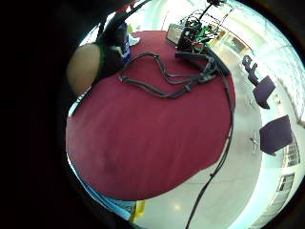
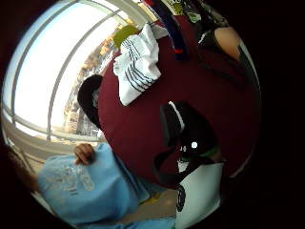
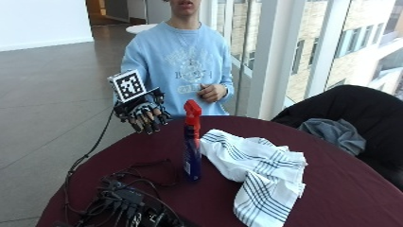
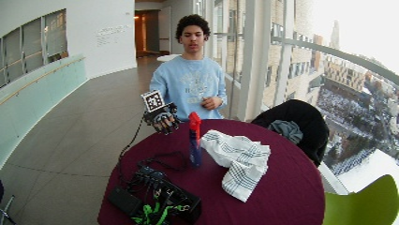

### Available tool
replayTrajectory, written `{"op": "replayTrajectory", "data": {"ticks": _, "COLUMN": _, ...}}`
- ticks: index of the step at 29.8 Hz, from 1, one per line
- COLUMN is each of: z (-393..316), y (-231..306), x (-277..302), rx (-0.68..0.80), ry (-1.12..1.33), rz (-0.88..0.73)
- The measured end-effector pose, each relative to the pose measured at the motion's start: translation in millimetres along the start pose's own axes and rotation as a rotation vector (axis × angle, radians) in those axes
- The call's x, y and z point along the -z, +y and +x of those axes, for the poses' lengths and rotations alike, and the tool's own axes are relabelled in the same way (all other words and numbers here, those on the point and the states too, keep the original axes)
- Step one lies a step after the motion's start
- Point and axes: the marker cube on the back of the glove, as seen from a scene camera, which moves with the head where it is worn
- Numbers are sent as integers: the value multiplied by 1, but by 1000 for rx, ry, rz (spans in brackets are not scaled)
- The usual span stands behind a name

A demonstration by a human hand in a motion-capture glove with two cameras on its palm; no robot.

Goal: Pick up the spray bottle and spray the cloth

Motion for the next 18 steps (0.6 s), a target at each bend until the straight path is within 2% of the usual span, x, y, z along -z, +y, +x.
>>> {"op": "replayTrajectory", "data": {"ticks": 5, "z": 2, "y": -15, "x": -4, "rx": -45, "ry": -241, "rz": 92}}
{"op": "replayTrajectory", "data": {"ticks": 9, "z": 4, "y": -23, "x": -3, "rx": -38, "ry": -434, "rz": 92}}
{"op": "replayTrajectory", "data": {"ticks": 18, "z": 5, "y": -72, "x": -9, "rx": -106, "ry": -695, "rz": 156}}
